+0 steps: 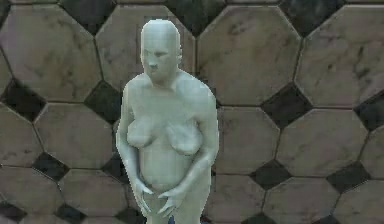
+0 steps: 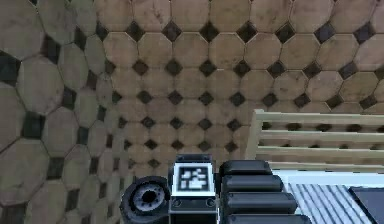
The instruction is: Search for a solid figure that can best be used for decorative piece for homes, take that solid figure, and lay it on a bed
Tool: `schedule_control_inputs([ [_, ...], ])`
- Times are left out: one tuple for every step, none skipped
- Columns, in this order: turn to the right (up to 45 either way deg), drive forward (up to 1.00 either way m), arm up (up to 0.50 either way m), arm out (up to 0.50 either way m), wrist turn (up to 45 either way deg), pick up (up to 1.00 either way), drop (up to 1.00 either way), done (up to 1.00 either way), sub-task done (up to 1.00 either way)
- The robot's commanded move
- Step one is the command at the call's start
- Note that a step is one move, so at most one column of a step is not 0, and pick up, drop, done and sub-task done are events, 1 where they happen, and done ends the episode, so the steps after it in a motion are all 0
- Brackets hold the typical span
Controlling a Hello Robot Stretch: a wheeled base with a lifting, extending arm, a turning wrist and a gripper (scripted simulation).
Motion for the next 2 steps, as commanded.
schedule_control_inputs([
  [-45.0,0.0,0.0,0.0,0.0,0.0,0.0,0.0,0.0],
  [-36.0,0.0,0.0,0.0,0.0,0.0,0.0,0.0,0.0],
])
